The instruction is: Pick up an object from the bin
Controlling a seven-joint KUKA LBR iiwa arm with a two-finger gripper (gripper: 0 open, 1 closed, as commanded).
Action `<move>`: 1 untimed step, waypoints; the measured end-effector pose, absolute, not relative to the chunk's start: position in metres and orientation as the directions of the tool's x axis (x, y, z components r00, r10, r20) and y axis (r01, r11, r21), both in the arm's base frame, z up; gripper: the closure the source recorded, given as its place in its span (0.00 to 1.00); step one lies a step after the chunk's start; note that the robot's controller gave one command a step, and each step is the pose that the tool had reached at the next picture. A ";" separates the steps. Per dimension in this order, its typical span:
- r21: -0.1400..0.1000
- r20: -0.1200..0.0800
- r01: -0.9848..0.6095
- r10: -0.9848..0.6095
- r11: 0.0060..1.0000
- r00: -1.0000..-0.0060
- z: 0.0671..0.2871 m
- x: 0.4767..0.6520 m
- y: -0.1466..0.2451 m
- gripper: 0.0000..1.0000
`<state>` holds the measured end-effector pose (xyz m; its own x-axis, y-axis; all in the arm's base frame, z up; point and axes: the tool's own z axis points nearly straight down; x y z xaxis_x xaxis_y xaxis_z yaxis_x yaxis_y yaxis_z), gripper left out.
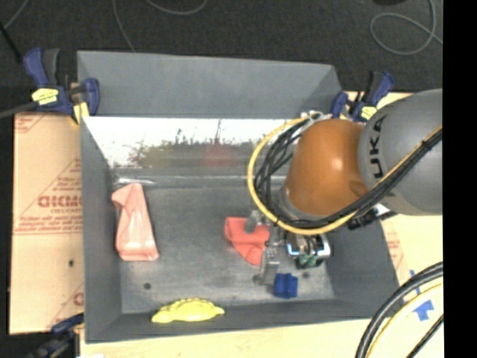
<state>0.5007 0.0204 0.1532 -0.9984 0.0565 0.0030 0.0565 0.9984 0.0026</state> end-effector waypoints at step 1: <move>-0.003 -0.005 0.124 0.124 0.992 -0.992 0.150 0.517 0.028 0.00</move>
Offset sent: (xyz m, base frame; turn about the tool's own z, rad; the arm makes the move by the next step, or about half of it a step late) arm 0.0013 -0.0019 0.1808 -0.3342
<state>0.5166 0.0284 0.1503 -0.9923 0.1240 -0.0047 0.1240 0.9923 -0.0025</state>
